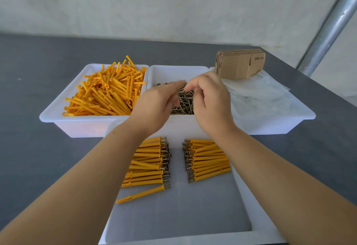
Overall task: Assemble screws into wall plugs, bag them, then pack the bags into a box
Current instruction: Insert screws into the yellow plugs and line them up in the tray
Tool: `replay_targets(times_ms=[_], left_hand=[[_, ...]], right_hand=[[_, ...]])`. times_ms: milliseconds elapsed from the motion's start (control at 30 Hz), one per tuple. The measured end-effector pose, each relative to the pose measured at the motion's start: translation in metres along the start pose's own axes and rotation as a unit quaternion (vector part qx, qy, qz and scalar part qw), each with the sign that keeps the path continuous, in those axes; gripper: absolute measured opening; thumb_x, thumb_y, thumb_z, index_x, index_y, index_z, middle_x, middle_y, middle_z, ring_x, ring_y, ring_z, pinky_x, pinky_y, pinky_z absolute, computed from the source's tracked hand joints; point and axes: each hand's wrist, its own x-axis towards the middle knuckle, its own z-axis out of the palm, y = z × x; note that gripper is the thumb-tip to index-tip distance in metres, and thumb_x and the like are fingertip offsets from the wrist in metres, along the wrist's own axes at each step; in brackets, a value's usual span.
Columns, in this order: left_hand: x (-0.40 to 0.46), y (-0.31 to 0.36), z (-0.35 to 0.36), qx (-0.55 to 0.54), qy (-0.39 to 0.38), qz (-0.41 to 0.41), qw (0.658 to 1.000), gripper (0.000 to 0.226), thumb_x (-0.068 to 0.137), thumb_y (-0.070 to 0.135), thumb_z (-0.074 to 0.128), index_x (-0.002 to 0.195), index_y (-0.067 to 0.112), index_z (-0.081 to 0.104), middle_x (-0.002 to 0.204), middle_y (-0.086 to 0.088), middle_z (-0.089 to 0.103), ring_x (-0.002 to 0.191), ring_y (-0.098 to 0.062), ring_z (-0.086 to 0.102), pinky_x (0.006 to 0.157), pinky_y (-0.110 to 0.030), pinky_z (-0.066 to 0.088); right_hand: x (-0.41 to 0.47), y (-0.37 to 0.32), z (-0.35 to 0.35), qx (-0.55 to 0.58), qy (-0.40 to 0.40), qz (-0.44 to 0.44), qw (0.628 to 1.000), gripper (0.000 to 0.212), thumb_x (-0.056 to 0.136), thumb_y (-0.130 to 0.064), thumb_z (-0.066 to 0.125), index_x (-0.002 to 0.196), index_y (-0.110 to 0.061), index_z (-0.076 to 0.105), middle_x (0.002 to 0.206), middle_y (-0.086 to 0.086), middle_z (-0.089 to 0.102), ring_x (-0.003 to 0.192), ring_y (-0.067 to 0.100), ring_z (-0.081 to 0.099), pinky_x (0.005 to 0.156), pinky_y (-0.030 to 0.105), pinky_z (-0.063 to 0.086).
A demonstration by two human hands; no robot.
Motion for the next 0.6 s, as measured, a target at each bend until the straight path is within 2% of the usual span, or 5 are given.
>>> replay_targets(times_ms=[200,300,400,500,600], left_hand=[[-0.001,0.007,0.004,-0.063,-0.029,-0.008,0.998,0.064,0.095,-0.003,0.049,0.153,0.01,0.025,0.074,0.013,0.057,0.067,-0.001,0.056,0.063,-0.017,0.043],[-0.002,0.005,-0.001,-0.118,-0.028,-0.029,0.992,0.077,0.096,-0.005,0.044,0.156,0.008,-0.001,0.088,-0.004,0.065,0.077,-0.015,0.062,0.073,-0.033,0.05],[-0.004,0.008,-0.004,-0.165,-0.013,-0.044,0.985,0.074,0.099,0.0,0.042,0.156,0.011,-0.005,0.111,-0.01,0.062,0.099,-0.014,0.061,0.09,-0.029,0.049],[-0.005,0.011,-0.003,-0.23,-0.022,-0.091,0.969,0.074,0.098,0.011,0.039,0.157,0.019,-0.004,0.11,-0.003,0.056,0.102,-0.011,0.058,0.093,-0.036,0.047],[-0.005,0.01,-0.006,-0.313,0.005,-0.165,0.935,0.079,0.087,0.019,0.035,0.157,0.028,0.0,0.099,-0.005,0.051,0.086,-0.022,0.057,0.082,-0.045,0.053]], right_hand=[[-0.005,-0.005,0.005,0.082,-0.109,0.049,0.989,0.029,0.095,-0.002,0.046,0.122,-0.005,0.057,0.12,0.006,0.062,0.104,0.017,0.059,0.09,0.041,0.051],[-0.009,-0.008,0.01,0.124,-0.181,0.104,0.97,0.058,0.097,-0.026,0.037,0.153,-0.017,0.027,0.158,0.0,0.031,0.141,0.013,0.034,0.117,0.041,0.031],[-0.011,-0.008,0.012,0.17,-0.24,0.13,0.947,0.065,0.098,-0.036,0.031,0.158,-0.023,0.011,0.164,-0.006,0.016,0.15,0.006,0.013,0.123,0.038,0.018],[-0.013,-0.013,0.013,0.233,-0.239,0.1,0.937,0.052,0.101,-0.025,0.03,0.152,-0.016,0.033,0.148,-0.006,0.045,0.135,-0.002,0.04,0.112,0.021,0.034],[-0.011,-0.012,0.01,0.138,-0.22,0.024,0.965,0.041,0.102,-0.012,0.037,0.142,-0.013,0.048,0.141,0.0,0.054,0.131,0.01,0.049,0.109,0.034,0.042]])
